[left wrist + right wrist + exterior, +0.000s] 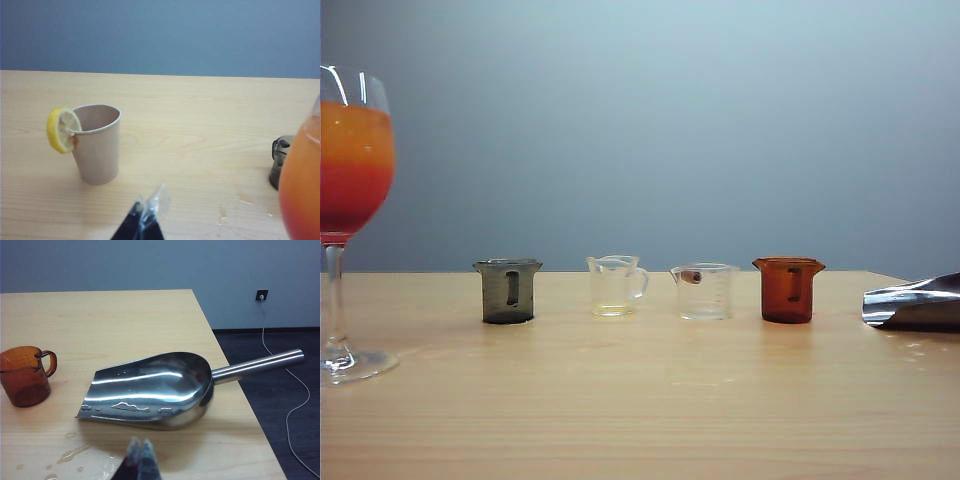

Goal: Pick up the lemon slice from the paper cup on the left and carefully insert it into the rim of the goblet.

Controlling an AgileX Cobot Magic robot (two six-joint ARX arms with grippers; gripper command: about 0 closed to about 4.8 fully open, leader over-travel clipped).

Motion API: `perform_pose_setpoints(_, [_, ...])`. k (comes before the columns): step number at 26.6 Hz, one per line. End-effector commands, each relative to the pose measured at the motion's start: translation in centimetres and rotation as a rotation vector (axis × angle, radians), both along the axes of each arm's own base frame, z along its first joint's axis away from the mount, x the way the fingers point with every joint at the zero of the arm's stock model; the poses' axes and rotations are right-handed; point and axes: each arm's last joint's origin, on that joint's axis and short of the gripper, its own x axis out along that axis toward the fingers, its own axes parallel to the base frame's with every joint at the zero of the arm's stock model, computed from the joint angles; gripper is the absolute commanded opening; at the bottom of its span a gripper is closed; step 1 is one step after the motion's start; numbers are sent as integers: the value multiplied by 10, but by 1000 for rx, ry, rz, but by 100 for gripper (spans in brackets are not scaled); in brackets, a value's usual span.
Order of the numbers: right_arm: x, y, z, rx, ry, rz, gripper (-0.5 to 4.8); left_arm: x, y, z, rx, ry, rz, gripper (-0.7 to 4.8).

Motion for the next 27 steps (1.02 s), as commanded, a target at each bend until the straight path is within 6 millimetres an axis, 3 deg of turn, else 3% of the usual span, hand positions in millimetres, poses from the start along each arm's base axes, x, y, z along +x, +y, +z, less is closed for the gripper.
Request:
perform_pose_setpoints(1, [0,0,1,-3,-11,-8,-7,0,0,3,-1,-16,-2,-5])
perform_pose_setpoints(10, [0,0,2,-2,-17,-8,-7,0,0,4,-2,-20,-2,-5])
perform_pose_setpoints(14, [-3,1,17,5,-57,20,-7,-4,0,16,-2,-28,-2,-5])
perform_pose_setpoints(17, [-10,0,42,6,-82,19,-7,-9,0,30,-21,-11,-3,-5])
perform_pose_setpoints(20, [-18,0,83,6,-100,5,-7,-16,0,53,-19,-48,30,-5])
perform_pose_setpoints(27, [3,2,161,35,-135,44,-7,-11,-1,75,35,-19,-25,-5])
